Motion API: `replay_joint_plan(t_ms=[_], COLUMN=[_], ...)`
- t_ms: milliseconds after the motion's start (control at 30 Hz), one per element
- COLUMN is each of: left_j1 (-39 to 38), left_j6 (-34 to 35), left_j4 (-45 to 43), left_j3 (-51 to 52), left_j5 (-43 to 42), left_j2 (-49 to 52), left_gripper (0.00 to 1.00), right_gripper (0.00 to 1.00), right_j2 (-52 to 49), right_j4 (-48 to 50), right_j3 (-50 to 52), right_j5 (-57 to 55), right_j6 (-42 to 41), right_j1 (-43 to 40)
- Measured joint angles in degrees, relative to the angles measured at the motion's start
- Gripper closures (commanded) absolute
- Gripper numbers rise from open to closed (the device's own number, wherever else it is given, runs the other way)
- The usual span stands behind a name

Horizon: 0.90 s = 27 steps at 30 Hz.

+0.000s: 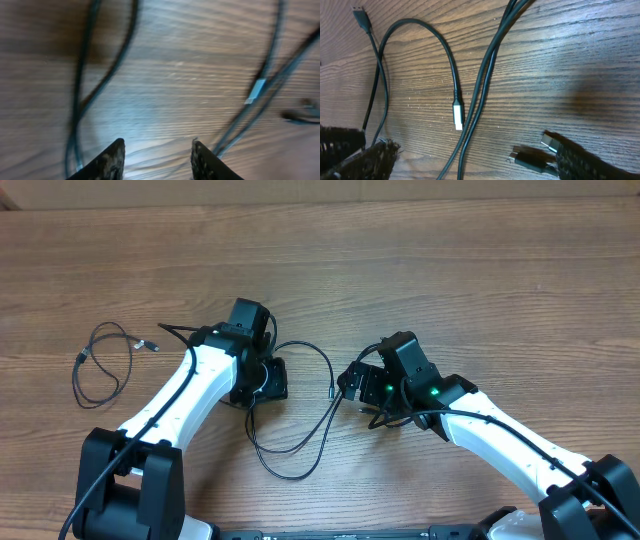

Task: Untangle cables
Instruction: 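Move the left gripper back toward the remaining cables at center, then close the left gripper on black cable strands at center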

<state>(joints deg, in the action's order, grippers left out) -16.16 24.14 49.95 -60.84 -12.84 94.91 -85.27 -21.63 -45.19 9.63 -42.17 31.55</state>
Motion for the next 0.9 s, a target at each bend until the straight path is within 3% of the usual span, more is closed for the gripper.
replay_joint_plan(t_ms=[300, 900], left_j1=[-0.3, -2.4], left_j6=[1.5, 4.9], left_j4=[1.1, -0.2], left_j3=[0.4, 4.0], left_j5=[6.9, 8.2], left_j2=[0.0, 0.0], left_gripper=[0.5, 0.47], right_gripper=[0.0, 0.0], right_j2=[0.0, 0.0], right_j4=[0.0, 0.0], right_j3=[0.0, 0.0], right_j5=[0.0, 0.0], right_j6=[0.0, 0.0], right_j1=[0.0, 0.0])
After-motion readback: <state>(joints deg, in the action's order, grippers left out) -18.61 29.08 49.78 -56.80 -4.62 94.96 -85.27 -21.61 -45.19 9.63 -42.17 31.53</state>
